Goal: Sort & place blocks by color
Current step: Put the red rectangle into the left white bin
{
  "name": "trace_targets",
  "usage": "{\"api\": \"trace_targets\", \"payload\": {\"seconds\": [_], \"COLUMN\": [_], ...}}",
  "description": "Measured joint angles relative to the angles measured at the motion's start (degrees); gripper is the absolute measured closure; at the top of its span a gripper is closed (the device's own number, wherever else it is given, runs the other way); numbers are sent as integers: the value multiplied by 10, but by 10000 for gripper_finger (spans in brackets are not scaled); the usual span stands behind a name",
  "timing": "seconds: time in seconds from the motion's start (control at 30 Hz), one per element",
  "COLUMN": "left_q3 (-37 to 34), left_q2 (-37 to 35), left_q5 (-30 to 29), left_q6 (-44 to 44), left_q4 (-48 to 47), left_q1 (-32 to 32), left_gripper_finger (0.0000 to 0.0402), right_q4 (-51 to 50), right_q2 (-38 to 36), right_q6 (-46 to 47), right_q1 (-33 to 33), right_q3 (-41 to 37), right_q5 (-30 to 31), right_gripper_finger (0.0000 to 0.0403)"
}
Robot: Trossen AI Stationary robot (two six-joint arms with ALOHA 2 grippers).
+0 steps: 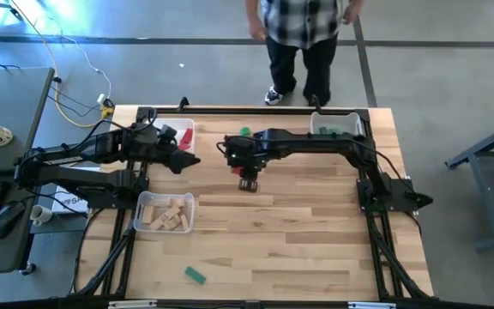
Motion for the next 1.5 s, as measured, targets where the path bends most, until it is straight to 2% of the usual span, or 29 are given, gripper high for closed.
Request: {"api": "trace_targets", "payload": {"seconds": [0.3,0.63,1.13,1.5], "left_q3": [0,0,1,1], "left_q2": [0,0,92,140], "left_q5": [43,42,33,34], "left_q6": [-28,-77,-56,-54], "left_q4": [1,12,158,180], "left_q1": [0,0,-32,-28], "left_gripper_finger": [170,170,170,175], "right_q4": [-6,33,52,51], "right_q2": [-1,-1,0,0], "right_q6": [23,23,28,32], "right_q1": [43,79,79,79], "right_q3": [89,129,129,129], "right_q5": [71,142,159,170], "right_gripper_finger": [302,302,302,302]}}
